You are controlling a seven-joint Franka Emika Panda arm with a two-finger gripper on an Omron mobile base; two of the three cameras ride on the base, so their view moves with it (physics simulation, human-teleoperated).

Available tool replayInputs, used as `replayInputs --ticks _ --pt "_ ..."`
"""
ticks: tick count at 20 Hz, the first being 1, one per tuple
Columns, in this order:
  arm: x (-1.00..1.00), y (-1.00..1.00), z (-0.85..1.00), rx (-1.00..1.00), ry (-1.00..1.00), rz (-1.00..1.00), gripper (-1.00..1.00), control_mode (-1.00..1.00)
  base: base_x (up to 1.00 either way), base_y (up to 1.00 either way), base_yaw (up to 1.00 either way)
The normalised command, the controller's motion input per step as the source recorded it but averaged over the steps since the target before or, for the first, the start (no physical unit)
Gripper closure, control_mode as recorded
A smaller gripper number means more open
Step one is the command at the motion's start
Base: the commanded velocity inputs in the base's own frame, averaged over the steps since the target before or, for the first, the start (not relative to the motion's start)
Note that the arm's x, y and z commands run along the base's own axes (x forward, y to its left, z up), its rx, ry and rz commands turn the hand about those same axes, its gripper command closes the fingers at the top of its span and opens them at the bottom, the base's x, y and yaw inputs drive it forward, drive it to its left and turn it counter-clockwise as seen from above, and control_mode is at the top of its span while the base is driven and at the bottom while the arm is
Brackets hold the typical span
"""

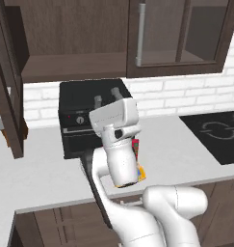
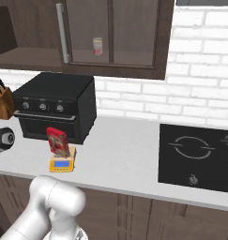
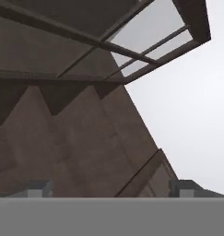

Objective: Pick the cereal and place it on the digital scale for weighing, and close the cabinet.

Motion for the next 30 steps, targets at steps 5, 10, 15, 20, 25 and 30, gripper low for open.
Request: replayInputs --ticks 5,10,15,20,25,30 --pt "-0.89 0.84 0.01 0.0 0.01 0.0 -1.0 -1.0 0.0 0.0 0.0" --pt "-0.92 0.7 0.18 -0.02 0.1 0.0 -1.0 -1.0 0.0 0.0 0.0" --pt "-0.84 0.46 0.42 -0.03 0.11 0.0 -1.0 -1.0 0.0 0.0 0.0" --pt "-0.92 0.26 0.23 0.0 0.21 -0.04 -1.0 -1.0 0.0 0.0 0.0" --pt "-0.7 0.72 0.05 0.0 0.49 -0.04 -1.0 -1.0 0.0 0.0 0.0" --pt "-0.73 0.62 -0.67 0.06 0.24 -0.04 -1.0 -1.0 0.0 0.0 0.0"
